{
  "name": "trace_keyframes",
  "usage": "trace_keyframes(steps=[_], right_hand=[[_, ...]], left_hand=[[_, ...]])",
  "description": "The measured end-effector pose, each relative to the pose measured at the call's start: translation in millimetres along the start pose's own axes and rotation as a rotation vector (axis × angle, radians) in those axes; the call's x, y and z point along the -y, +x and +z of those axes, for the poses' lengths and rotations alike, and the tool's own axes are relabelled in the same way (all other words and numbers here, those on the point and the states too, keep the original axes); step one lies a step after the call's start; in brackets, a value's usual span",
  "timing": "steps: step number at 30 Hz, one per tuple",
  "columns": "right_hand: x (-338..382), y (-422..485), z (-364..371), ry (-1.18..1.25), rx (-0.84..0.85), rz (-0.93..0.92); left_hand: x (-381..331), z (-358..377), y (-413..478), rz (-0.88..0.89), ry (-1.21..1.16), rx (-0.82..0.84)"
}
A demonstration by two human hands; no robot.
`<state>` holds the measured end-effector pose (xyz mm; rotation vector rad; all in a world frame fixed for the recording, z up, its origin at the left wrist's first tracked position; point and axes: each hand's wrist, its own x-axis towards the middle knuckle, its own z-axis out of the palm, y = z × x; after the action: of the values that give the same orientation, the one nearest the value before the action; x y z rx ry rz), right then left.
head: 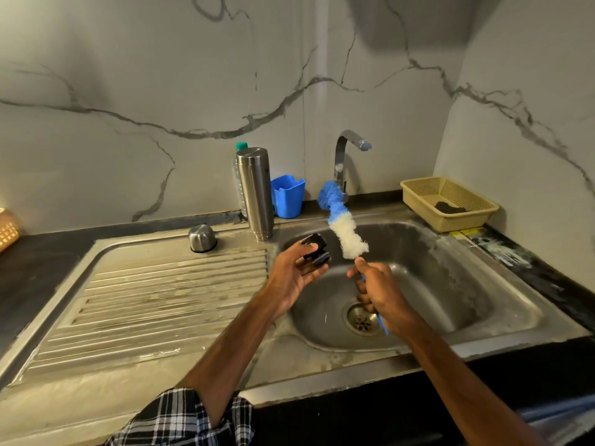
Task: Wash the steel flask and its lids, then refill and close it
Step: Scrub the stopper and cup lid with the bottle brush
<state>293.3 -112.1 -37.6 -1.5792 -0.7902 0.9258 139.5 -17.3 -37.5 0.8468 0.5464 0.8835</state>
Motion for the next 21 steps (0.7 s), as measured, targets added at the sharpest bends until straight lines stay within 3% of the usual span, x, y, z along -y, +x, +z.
trace_keyframes(steps=[3, 8, 16, 21], right_hand=[[2, -1, 2, 0.052, 0.045, 0.036], [2, -11, 11, 0.091, 0.161, 0.048], [8, -17, 19, 0.053, 0.133, 0.005], [13, -14, 23, 0.013, 0.089, -0.062]], left_hand=[[4, -4, 4, 0.069, 0.155, -0.019], [10, -10, 8, 0.15, 0.221, -0.029], [11, -7, 8, 0.207, 0.263, -0.049], [16, -1, 6, 0.142, 0.232, -0.004]])
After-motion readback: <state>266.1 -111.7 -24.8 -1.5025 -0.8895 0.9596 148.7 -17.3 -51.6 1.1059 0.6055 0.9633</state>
